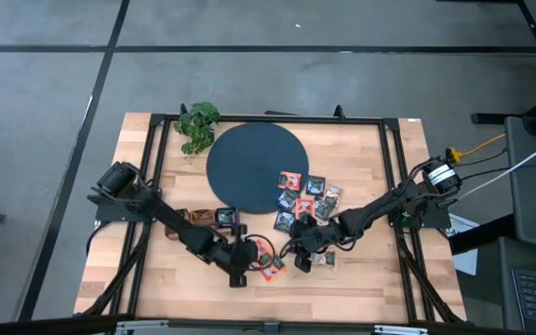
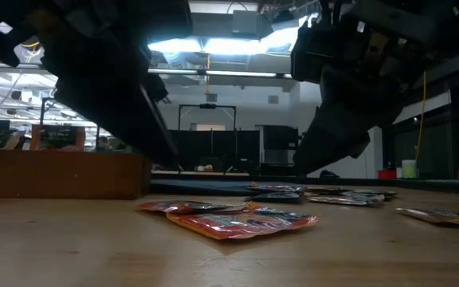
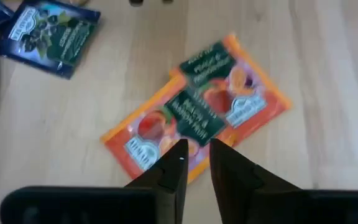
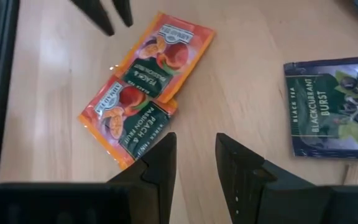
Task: Pick & Place Tea
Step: Put the orange tea bag into the middle section of the wooden organizer
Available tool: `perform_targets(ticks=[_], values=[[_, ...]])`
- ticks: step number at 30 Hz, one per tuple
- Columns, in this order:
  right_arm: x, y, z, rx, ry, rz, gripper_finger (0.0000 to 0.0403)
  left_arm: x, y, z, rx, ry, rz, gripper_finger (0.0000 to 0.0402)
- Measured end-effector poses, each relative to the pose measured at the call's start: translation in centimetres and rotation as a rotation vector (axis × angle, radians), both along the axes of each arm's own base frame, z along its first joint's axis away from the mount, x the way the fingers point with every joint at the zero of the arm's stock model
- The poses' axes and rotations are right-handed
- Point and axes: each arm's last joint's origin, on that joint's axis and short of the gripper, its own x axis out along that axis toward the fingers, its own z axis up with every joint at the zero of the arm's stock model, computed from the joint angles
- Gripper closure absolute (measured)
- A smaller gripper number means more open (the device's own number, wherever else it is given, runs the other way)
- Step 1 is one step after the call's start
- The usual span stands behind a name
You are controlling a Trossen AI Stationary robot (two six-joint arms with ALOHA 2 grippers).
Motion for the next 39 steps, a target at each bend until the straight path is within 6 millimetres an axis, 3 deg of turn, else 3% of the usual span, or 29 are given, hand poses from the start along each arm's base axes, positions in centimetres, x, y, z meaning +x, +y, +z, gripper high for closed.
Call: perform_targets(ticks=[8,16,25,32,39], values=[[0.0,0.0,0.0,-0.013,-0.006,0.014,0.0289,-0.4,-0.2,0.3,0.078,0.139,-0.188,0.0384],[0.1,0.1,0.1,-0.007,-0.023,0.011,0.0289,0.3,1.5,-0.6,0.097,0.189,-0.118,0.0398],[0.3,0.1,0.4,-0.014,-0.055,0.028,0.0289,1.0,1.5,-3.2,0.088,0.241,-0.123,0.0397],[0.3,0.0,0.4,-0.001,-0.046,0.044,0.0289,1.0,1.6,-3.4,0.124,0.229,-0.1,0.0397],[0.6,-0.6,0.4,0.095,-0.028,-0.054,0.0289,1.3,1.6,-3.4,0.156,0.182,-0.07,0.0398]])
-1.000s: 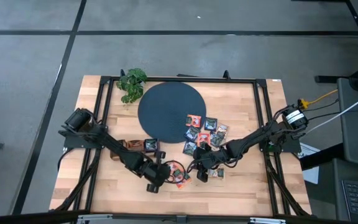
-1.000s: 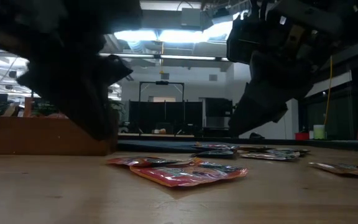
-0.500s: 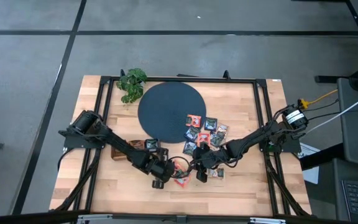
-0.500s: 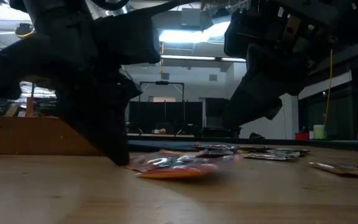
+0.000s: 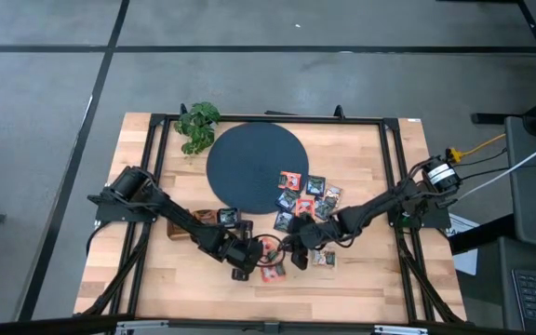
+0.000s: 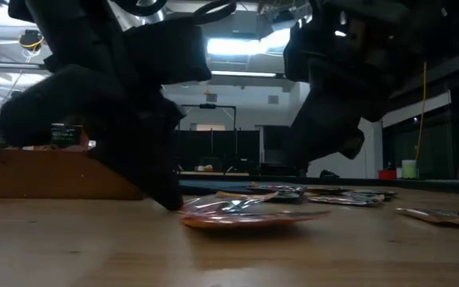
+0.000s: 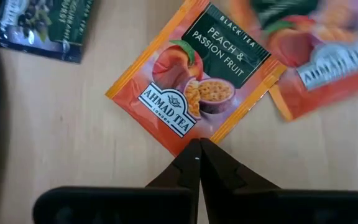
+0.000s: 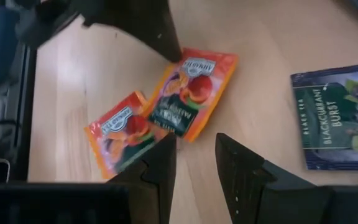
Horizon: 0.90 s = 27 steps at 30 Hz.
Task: Pick & Place Tea
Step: Put the orange tea bag into the middle section of the wooden organizer
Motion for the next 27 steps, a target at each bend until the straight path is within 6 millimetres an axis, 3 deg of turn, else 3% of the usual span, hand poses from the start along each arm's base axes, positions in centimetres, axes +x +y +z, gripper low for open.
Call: perform_targets(ticks=[11,20,27], values=[[0.2,-0.4,0.0,0.019,0.008,-0.023,0.0273,0.4,0.0,0.1,0.041,-0.073,0.033,0.0397],[0.8,-0.2,-3.0,0.106,0.072,-0.1,0.0198,0.7,0.1,0.2,0.056,-0.114,0.052,0.0397],[1.5,0.1,-3.4,0.15,0.0,-0.085,0.0194,0.8,0.2,0.2,0.052,-0.12,0.06,0.0397]])
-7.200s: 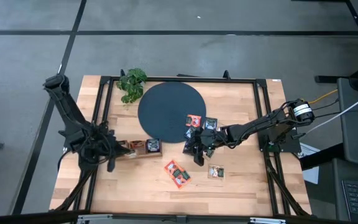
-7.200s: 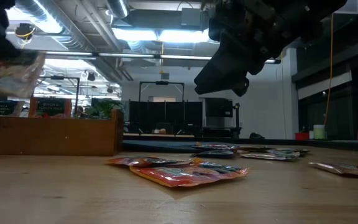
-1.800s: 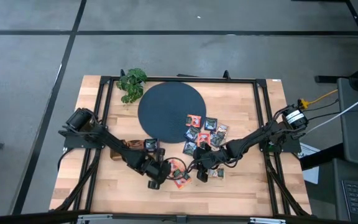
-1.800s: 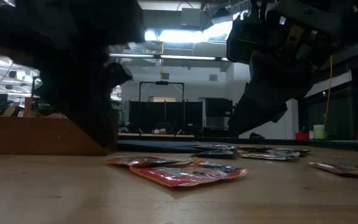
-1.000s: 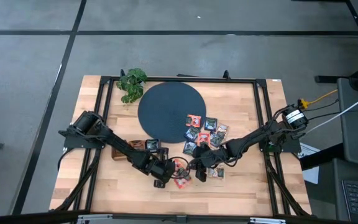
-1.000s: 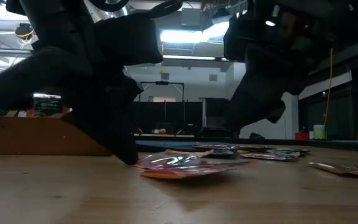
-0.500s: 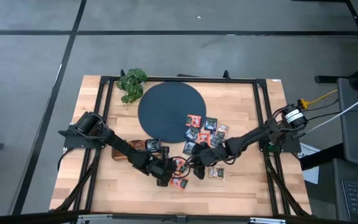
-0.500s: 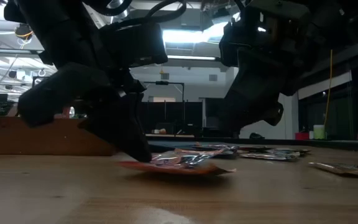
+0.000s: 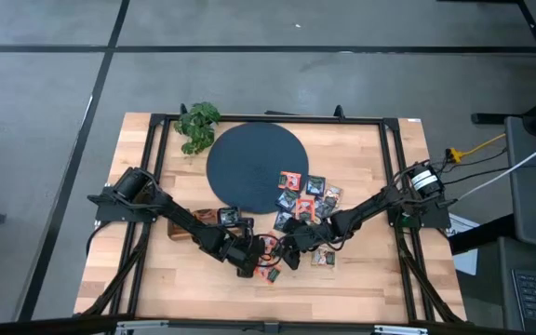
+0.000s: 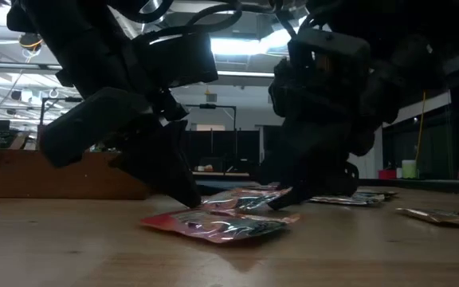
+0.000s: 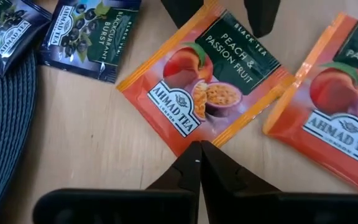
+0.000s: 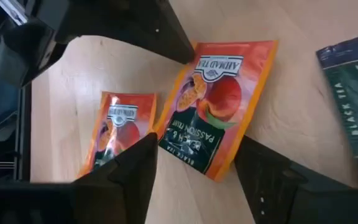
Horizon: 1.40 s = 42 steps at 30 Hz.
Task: Pick & Place Tea
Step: Put the orange tea bag into the middle section of the wooden organizer
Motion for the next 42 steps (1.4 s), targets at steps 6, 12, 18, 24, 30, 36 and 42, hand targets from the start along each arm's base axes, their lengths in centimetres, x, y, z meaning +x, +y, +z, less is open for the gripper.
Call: perform_targets(ticks=[6,12,18,24,30,36,42], values=[[0.0,-0.1,0.0,0.002,-0.001,0.001,0.0239,0.0,0.0,0.0,-0.004,-0.003,0.0,0.0396],[0.0,-0.1,0.0,-0.022,-0.008,0.021,0.0345,0.0,0.0,0.1,-0.01,-0.005,0.0,0.0396],[0.0,-0.2,0.0,-0.069,-0.012,0.044,0.0391,0.0,-0.1,0.4,-0.042,-0.006,-0.002,0.0396],[-0.1,-0.3,-0.2,-0.125,-0.003,0.086,0.0396,-0.2,-0.1,3.0,-0.134,-0.059,-0.008,0.0381],[-0.1,-0.3,-0.1,-0.183,-0.021,0.119,0.0399,-0.8,0.5,6.8,-0.177,-0.177,0.049,0.0341],[0.4,-0.1,0.5,-0.259,-0.116,0.143,0.0399,-1.1,2.6,7.8,-0.258,-0.162,0.23,0.0291],[0.4,0.4,1.0,-0.38,-0.185,0.114,0.04,-0.7,4.1,7.6,-0.421,-0.085,0.282,0.0248]])
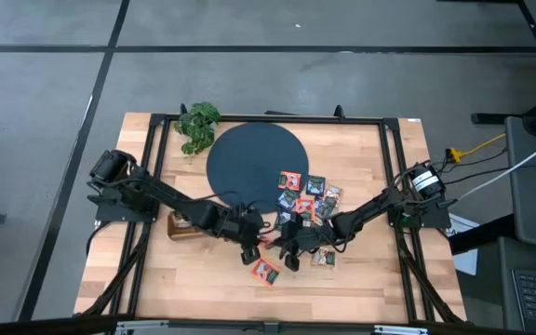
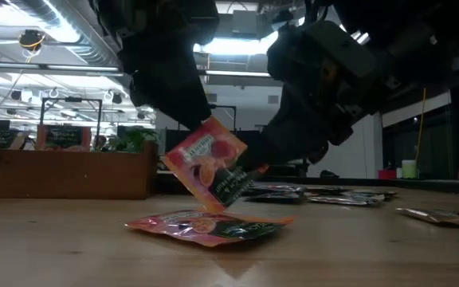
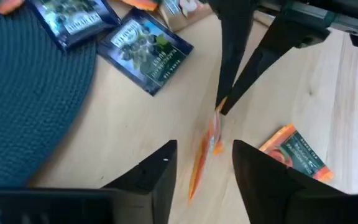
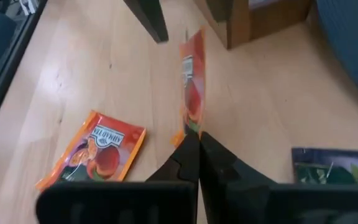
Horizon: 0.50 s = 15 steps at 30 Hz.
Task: Pick & Place Tea
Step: Put the orange tea bag into the middle section of the wooden organizer
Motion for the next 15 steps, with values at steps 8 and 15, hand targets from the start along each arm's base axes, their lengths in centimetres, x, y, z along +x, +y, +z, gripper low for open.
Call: perform_targets(ticks=[8,15], values=[[0.0,0.64,0.44,-0.074,-0.06,-0.001,0.04,0.31,0.79,0.0,-0.035,0.01,-0.013,0.0225],[0.17,0.7,0.76,-0.089,-0.098,0.01,0.04,0.52,0.66,0.17,-0.029,-0.015,-0.058,0.0253]])
